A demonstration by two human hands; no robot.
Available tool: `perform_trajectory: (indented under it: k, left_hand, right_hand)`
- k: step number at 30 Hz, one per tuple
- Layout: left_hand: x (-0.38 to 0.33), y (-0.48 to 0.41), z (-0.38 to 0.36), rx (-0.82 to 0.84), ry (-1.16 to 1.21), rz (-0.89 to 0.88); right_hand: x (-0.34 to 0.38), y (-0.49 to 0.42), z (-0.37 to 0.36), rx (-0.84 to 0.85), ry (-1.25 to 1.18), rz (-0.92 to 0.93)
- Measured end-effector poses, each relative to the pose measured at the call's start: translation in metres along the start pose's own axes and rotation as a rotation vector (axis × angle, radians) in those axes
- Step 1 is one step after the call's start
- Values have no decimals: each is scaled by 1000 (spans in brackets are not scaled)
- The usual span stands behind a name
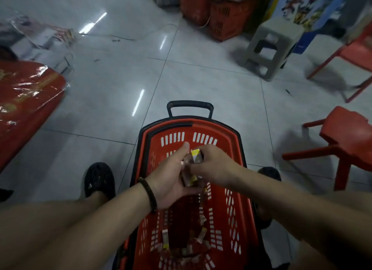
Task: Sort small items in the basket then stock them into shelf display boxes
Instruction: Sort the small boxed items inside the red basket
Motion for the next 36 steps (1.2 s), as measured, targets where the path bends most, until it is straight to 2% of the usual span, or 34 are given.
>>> perform_trajectory:
  k: [7, 11, 14, 19, 24, 27, 32, 36]
  left_hand:
    - [-13, -27, 5, -19, -24, -74]
    - [-16, -34, 9, -68, -4, -140]
    - [-18, -35, 10, -71, 12, -125]
    - [-15, -39, 15, -84, 22, -100]
    - [-17, -35, 19, -7, 23, -35]
    - [-19, -32, 22, 44, 61, -2]
    - [-20, -39, 31, -9, 55, -75]
    - [-18, -41, 30, 19, 22, -90]
  right_hand:
    - [4, -6, 7, -17, 124, 75]
    - [-4, -12, 20, -30, 3, 69]
    - [-7, -15, 25, -62, 8, 57]
    - [-10, -19, 24, -91, 155, 25]
    - [-17, -17, 18, -82, -41, -41]
    - [-21, -21, 16, -93, -69, -76]
    - [-21, -25, 17, -97, -87, -80]
    - [-21, -24, 16, -84, -97, -57]
Point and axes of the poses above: each hand's wrist, its own y-axis away from the middle knuckle, its own z-axis out of the back of the hand, x = y × z, the point moved 1 cm from there along -y, towards the middle knuckle, and after that the axes turned 10 degrees about y, right-handed, at the moved point
